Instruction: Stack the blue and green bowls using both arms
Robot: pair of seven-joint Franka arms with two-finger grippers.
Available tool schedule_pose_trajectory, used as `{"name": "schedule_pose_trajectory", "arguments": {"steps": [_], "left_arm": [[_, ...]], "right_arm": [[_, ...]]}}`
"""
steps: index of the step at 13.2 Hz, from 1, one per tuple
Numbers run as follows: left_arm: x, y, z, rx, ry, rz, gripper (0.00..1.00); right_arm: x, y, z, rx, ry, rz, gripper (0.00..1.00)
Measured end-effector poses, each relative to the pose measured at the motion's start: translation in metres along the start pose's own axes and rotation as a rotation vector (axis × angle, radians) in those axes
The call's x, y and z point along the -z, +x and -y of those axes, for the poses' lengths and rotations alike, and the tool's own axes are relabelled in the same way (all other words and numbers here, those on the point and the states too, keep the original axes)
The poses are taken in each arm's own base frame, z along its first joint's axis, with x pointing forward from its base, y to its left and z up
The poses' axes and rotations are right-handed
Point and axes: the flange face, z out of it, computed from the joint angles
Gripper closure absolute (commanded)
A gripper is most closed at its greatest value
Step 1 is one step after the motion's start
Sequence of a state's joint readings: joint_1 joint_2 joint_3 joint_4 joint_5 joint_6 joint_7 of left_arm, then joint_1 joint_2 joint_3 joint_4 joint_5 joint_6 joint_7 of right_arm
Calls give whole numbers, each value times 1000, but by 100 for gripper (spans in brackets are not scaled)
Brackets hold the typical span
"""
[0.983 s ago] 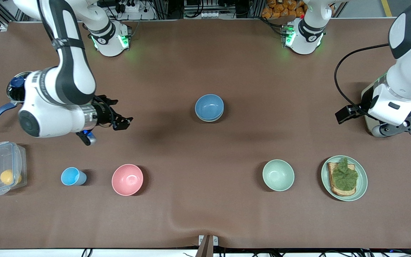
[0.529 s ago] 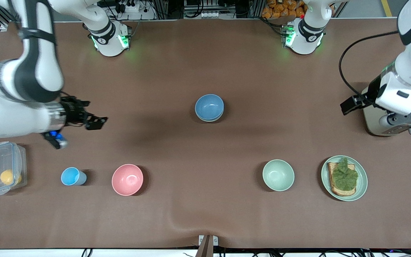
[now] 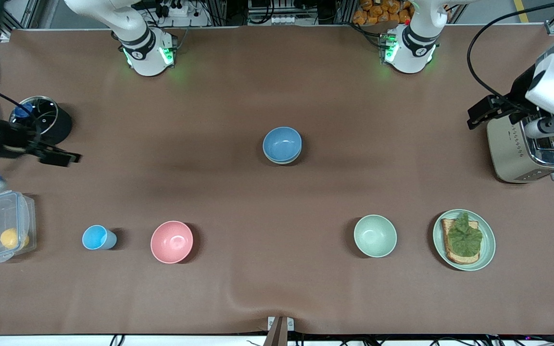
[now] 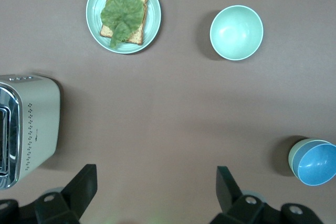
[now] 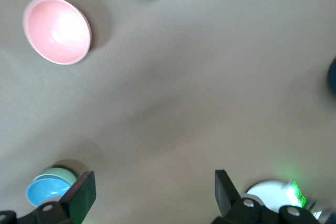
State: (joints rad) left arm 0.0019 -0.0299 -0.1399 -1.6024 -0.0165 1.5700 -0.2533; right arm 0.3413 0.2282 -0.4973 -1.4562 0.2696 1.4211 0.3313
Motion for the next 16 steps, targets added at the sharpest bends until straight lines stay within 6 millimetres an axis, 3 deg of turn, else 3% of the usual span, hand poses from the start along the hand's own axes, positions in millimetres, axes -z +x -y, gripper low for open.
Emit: {"name": "schedule_pose_trajectory", "arguments": {"steps": [2, 5, 7, 12, 16], "left_arm": [[-1, -8, 1, -26, 0, -21, 0], [-3, -15, 12, -26, -26, -25, 0], [-7, -17, 17, -28, -30, -35, 0], [-11, -26, 18, -27, -30, -50, 0], [-10, -27, 18, -27, -30, -52, 0]], "right_arm": [[29, -13, -9, 123, -39, -92, 0], [56, -33, -2, 244, -57, -201, 0], [65, -38, -8, 276, -48, -241, 0], [83, -52, -44, 333, -22, -285, 0], [88, -63, -53, 382, -22, -291, 0]]}}
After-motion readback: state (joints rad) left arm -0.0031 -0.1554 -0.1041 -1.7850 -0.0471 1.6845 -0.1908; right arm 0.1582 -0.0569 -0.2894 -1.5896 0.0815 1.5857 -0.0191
